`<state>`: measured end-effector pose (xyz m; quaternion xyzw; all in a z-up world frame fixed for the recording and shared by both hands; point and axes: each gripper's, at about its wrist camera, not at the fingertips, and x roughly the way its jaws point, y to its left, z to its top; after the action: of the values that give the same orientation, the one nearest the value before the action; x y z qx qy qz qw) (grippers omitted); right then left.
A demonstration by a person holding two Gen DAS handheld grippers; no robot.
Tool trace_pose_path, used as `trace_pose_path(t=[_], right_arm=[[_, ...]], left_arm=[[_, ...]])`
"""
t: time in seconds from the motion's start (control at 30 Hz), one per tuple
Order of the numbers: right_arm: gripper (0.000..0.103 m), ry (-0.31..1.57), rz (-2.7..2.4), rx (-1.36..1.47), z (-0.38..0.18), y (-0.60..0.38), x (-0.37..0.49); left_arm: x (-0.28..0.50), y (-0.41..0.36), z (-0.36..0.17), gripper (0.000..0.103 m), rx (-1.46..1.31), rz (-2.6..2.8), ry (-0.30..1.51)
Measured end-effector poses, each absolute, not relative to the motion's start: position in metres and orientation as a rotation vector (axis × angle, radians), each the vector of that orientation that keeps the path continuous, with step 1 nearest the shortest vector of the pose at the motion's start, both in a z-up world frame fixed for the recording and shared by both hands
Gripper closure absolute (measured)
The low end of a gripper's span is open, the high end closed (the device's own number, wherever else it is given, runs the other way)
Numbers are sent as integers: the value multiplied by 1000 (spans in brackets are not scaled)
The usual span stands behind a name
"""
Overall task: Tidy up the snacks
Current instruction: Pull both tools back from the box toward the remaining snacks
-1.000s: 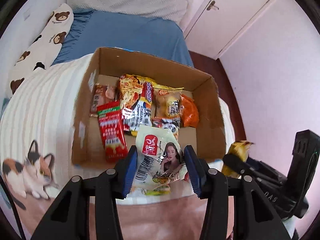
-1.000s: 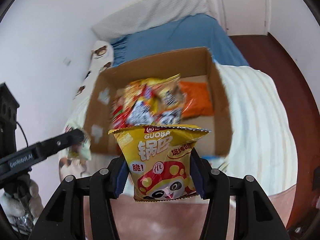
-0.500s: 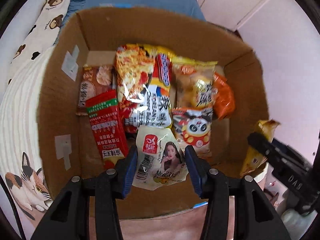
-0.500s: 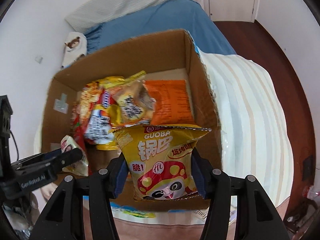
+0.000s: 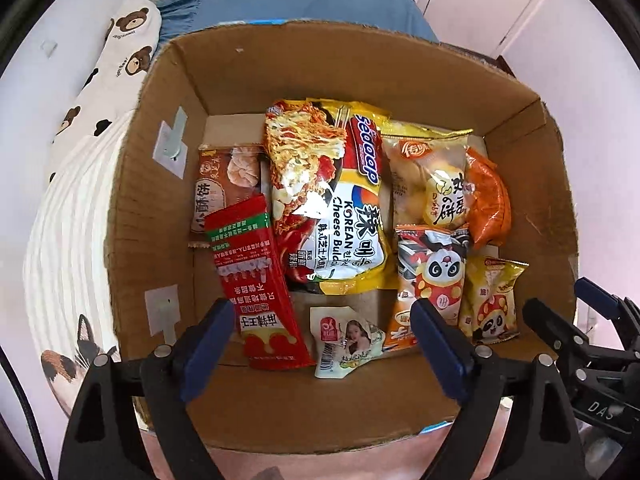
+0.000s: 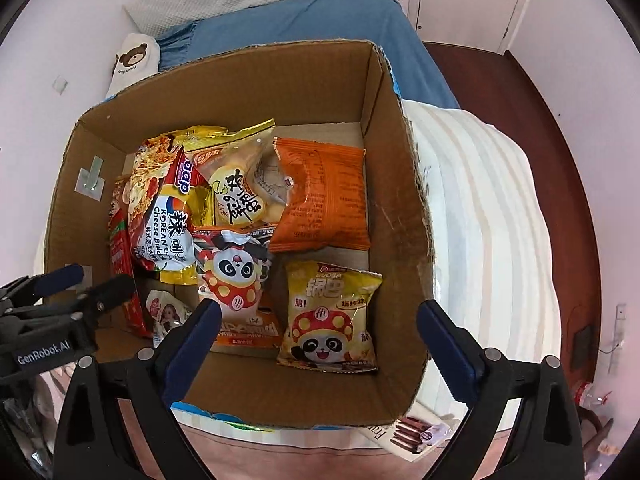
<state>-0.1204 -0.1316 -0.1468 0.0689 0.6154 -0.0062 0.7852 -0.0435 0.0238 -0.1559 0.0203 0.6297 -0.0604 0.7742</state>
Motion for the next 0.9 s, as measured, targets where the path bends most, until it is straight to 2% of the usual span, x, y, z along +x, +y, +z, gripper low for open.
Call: trace_pose_path(t=[0.07, 0.1, 0.4, 0.9], right_arm=[[2, 1315, -21, 141, -143, -132, -124], [2, 1309, -19, 141, -142, -133, -125], [1, 1257, 3, 127, -123, -128, -142], [1, 1066, 48, 104, -53, -123, -202]], left_arm=[[-48, 26, -154, 9, 48, -126, 1358], [-49, 25, -151, 4, 55, -124, 1355], [-79, 27, -119, 4, 73, -112, 1271], [-148, 36, -51, 4, 56, -65, 1079]])
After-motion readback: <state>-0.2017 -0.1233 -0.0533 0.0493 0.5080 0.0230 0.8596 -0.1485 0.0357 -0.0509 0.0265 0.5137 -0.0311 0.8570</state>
